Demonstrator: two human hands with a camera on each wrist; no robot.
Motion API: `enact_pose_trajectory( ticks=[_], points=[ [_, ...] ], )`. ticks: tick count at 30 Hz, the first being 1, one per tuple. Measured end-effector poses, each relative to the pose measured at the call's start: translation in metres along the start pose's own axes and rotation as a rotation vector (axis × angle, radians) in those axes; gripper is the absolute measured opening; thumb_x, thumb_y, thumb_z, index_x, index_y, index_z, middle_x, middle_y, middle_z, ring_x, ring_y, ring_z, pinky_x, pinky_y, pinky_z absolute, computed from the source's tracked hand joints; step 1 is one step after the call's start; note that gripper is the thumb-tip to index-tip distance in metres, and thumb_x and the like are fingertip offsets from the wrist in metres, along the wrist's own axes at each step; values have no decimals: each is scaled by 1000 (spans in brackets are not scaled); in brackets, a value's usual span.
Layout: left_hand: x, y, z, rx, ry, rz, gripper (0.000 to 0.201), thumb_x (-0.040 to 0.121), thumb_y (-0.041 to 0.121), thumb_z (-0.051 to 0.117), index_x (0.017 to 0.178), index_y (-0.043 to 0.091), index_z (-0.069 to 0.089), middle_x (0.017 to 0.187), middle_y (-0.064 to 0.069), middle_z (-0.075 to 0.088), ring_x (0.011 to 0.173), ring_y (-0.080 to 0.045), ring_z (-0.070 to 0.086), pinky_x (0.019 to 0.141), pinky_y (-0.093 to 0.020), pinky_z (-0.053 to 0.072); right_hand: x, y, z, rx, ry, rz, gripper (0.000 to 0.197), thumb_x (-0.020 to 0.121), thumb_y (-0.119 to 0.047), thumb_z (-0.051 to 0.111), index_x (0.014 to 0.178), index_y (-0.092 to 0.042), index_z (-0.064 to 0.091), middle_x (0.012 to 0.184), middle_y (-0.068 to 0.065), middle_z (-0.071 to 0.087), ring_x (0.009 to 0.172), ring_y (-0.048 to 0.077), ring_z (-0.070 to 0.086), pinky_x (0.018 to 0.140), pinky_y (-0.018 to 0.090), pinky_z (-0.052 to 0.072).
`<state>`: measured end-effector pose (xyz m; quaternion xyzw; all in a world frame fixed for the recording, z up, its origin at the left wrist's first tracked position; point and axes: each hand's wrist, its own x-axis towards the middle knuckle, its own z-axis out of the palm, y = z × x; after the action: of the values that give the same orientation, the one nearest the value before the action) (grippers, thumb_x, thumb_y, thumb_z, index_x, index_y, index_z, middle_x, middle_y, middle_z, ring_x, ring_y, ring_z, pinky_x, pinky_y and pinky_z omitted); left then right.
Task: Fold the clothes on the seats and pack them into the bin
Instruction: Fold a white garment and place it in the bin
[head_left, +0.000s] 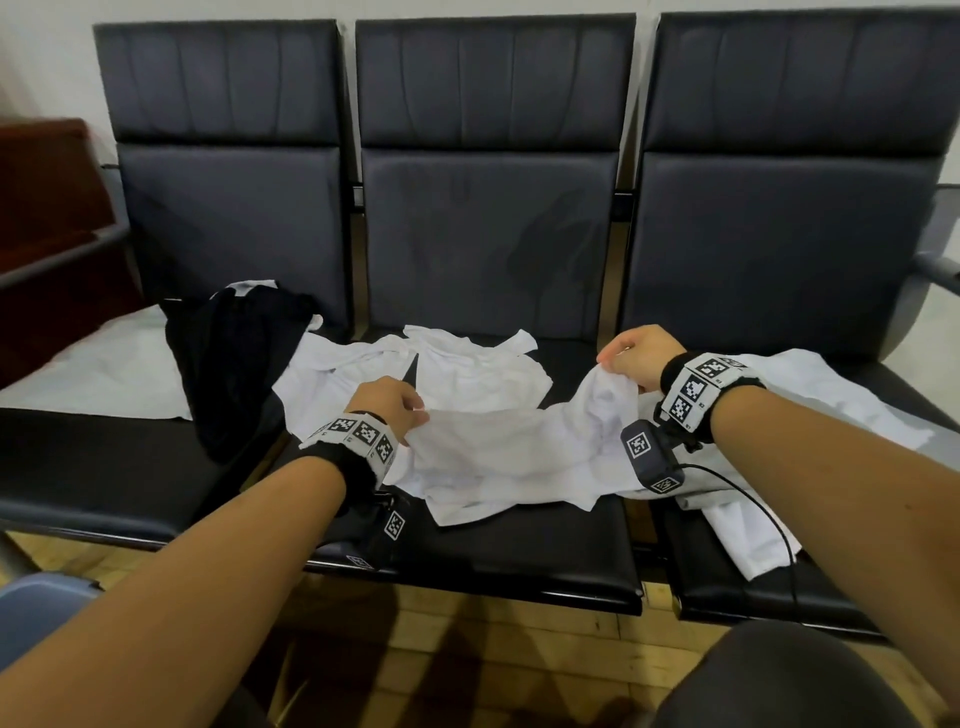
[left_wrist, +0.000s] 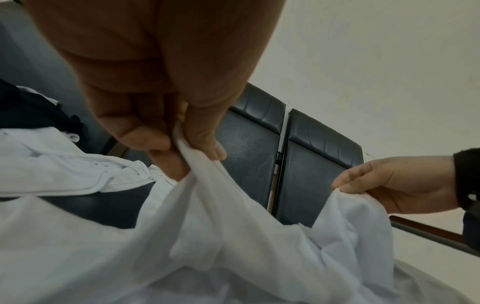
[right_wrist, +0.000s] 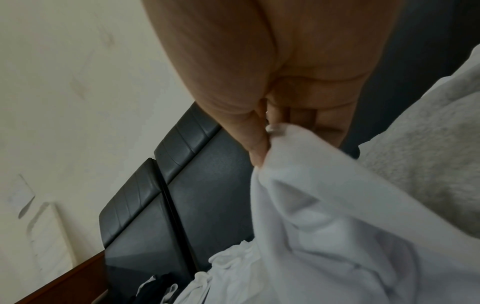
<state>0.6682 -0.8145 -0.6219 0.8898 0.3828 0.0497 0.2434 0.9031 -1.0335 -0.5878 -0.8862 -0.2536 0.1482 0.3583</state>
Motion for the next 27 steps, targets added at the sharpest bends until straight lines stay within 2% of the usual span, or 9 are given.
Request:
enact_pose_trajectory(
  ticks=[3,6,10,13,15,17,19,22,27],
  points=[
    [-8,3,0,25,-24,-27,23,92,33,61,92,10,64,78,-7,73,79,-19,70,61,-21,46,-13,-2,2,26,-13,-38,16,91,-5,61,91,-14,73,96,4,66,96,23,63,77,34,54],
    [-15,5,0,1,22,-1,25,92,34,60,89,10,58,90,-11,69,84,-26,66,74,-31,51,-25,-6,15,18,-20,-96,17,90,-4,60,92,-12,75,99,9,69,92,25,64,82,37,57],
    [-19,7,0,-293,85,79,26,91,39,59,85,14,57,87,-11,65,85,-31,65,83,-45,55,-39,-14,36,-3,-43,-243,26,92,2,54,90,-10,77,87,-2,65,83,11,61,69,12,42],
    [-26,17,-3,-405,79,159,24,92,38,57,80,18,53,79,-9,66,76,-28,65,77,-42,57,-52,-25,53,4,-108,-315,20,92,-4,57,98,-7,77,90,-3,66,75,-3,58,65,1,38],
    [-33,25,-1,-526,31,216,23,95,29,56,82,11,51,69,-7,62,65,-21,62,63,-30,57,-58,-32,66,-7,-163,-365,24,87,-23,71,108,-11,74,113,-1,68,101,4,59,90,10,42],
    [-38,31,3,-576,-3,277,21,96,23,56,80,11,50,58,1,59,56,-12,58,56,-23,50,-63,-36,80,-31,-235,-395,43,82,-39,75,117,-16,70,123,-3,64,115,8,55,98,21,39],
    [-39,31,8,-618,-55,314,19,96,22,57,80,12,52,55,3,61,56,-12,59,59,-25,51,-67,-39,92,-23,-273,-406,35,82,-39,75,110,-18,73,114,-4,68,106,10,58,89,23,41],
    [-35,27,15,-695,-111,285,23,91,32,63,85,11,56,78,-13,70,78,-28,68,79,-46,56,-69,-41,100,30,-206,-450,16,85,-29,72,84,-13,75,87,7,70,86,21,62,79,33,47],
    [-24,18,27,-336,-126,265,48,68,52,79,91,13,62,79,0,63,74,-16,59,68,-27,46,-65,-39,104,173,-124,-424,15,85,-23,71,75,-13,71,79,-4,66,77,8,58,70,18,41]
  ],
)
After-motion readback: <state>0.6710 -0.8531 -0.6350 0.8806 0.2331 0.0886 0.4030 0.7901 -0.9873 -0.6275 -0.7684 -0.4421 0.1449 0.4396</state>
